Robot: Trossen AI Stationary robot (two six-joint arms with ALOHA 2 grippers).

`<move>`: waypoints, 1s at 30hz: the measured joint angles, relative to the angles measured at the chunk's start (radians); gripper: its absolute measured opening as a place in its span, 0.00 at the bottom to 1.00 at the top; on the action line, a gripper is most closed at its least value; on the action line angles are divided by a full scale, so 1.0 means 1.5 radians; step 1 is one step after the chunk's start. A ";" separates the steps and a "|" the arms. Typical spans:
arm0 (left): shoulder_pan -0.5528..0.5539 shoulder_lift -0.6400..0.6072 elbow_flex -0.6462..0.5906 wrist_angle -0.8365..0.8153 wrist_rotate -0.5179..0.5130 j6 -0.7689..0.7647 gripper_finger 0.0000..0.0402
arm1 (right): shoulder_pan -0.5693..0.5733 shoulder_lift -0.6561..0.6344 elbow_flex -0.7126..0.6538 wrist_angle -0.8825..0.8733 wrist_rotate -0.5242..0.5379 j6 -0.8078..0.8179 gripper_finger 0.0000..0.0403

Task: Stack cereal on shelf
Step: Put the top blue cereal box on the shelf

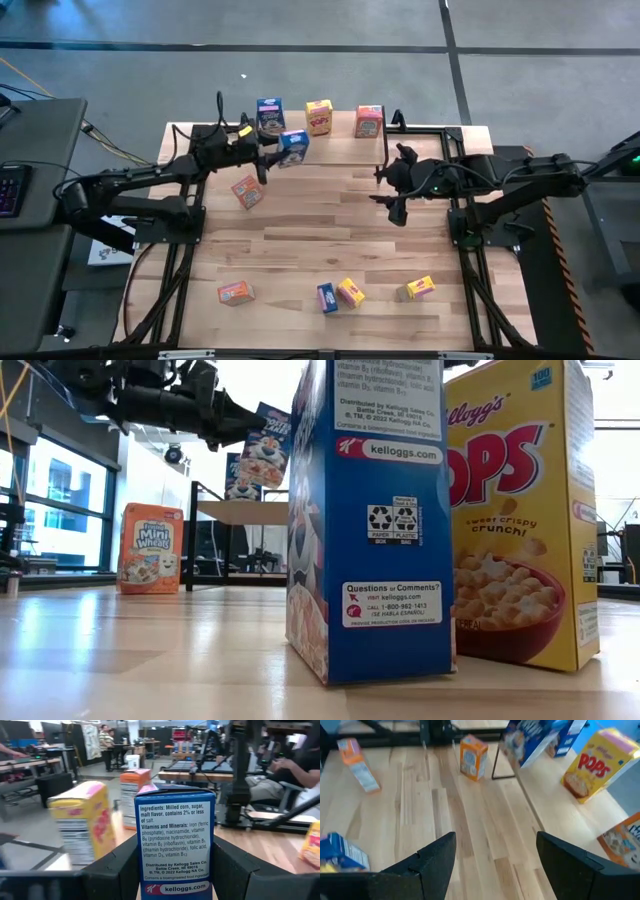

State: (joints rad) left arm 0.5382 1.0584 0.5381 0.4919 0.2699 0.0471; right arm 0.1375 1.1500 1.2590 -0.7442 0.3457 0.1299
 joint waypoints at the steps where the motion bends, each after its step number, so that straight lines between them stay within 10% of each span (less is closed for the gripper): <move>1: 0.010 0.000 0.000 0.000 0.003 0.001 0.46 | 0.000 0.000 0.000 -0.006 0.000 0.000 0.67; 30: 0.266 0.017 0.000 -0.027 0.226 -0.001 0.46 | 0.000 0.000 0.000 0.009 0.000 0.018 0.67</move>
State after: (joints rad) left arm 0.9379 1.0846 0.5385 0.4510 0.6089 0.0460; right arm 0.1375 1.1503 1.2587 -0.7303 0.3457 0.1566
